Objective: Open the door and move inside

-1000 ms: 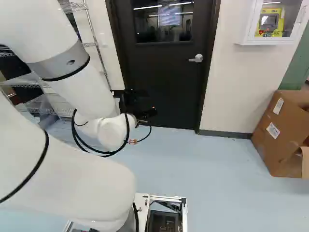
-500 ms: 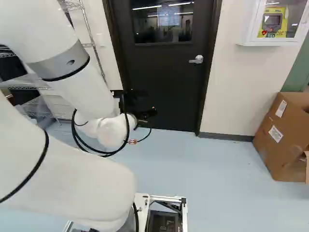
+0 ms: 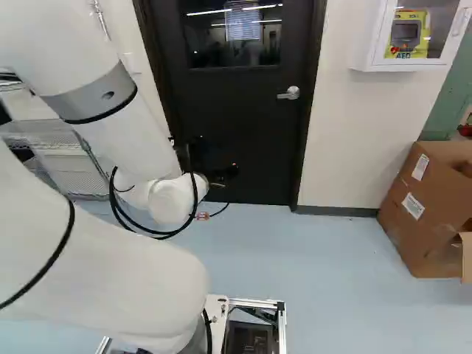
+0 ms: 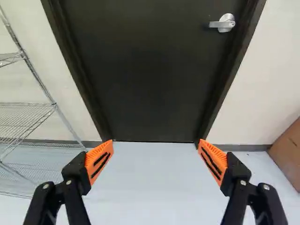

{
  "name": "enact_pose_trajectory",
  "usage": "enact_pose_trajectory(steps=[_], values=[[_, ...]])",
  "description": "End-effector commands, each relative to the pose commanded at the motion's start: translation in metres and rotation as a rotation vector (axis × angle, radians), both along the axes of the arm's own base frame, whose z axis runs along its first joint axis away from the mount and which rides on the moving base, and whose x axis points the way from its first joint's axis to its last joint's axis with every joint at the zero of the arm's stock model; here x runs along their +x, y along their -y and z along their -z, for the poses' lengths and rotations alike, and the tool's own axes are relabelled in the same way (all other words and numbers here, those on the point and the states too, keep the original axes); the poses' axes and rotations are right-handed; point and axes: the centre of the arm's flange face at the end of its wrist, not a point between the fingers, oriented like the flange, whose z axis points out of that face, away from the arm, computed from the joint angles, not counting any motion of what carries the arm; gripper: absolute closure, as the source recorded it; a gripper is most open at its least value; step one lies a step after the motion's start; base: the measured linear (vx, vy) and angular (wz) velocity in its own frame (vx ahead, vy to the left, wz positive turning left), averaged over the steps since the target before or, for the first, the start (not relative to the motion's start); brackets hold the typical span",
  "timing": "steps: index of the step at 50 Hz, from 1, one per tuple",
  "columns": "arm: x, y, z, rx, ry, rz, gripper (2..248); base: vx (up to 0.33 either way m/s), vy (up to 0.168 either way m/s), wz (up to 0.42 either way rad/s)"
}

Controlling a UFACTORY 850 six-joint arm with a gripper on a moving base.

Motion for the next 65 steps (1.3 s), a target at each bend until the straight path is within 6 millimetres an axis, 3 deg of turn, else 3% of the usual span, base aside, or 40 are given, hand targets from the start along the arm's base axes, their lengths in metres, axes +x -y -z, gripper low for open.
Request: enact_pose_trajectory(steps=[26,65], values=[[0.0,0.0,0.0,0.0,0.0,0.0,3,0.19,-0.037,-0.207],[0.0,0.0,0.0,0.0,0.0,0.0,3,0.186,0.0,-0.012]])
